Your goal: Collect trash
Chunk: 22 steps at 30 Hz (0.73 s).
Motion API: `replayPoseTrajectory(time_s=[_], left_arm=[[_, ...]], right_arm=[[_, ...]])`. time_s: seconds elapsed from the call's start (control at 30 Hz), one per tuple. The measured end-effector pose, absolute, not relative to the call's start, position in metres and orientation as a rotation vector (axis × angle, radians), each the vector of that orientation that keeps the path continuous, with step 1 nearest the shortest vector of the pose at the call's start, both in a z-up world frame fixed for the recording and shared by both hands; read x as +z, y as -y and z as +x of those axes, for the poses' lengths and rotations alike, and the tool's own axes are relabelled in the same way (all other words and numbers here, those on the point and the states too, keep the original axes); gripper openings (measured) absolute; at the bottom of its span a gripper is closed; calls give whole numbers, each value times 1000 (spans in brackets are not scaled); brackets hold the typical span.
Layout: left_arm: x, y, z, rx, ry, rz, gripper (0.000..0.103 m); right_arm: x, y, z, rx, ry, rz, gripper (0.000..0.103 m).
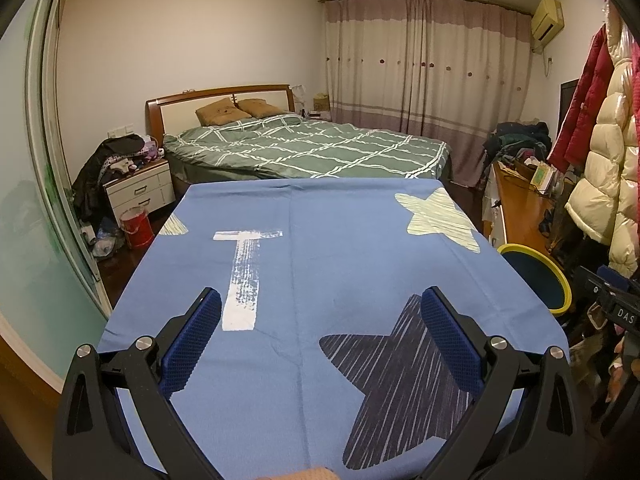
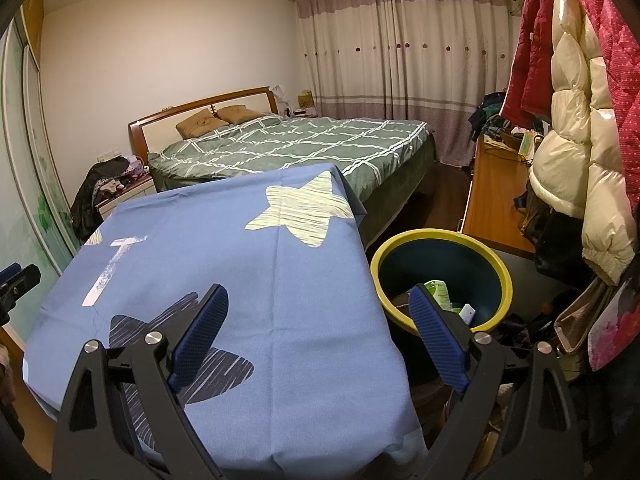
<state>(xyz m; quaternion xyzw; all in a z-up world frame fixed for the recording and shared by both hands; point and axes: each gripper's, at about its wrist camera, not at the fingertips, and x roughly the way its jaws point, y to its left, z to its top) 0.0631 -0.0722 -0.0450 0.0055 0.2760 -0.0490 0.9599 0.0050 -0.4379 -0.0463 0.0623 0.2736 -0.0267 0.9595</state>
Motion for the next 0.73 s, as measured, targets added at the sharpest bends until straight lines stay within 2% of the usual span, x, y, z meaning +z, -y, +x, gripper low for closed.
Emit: replayPoseTrajectory(time_s=[0.5, 0.73], left_arm=[[-47, 70, 77, -100, -569, 7, 98], [-67, 42, 167, 2, -659, 33, 98]], right_arm=[[-54, 439, 16, -48, -579, 130, 87], [-65, 433, 75, 15, -651, 127, 90]])
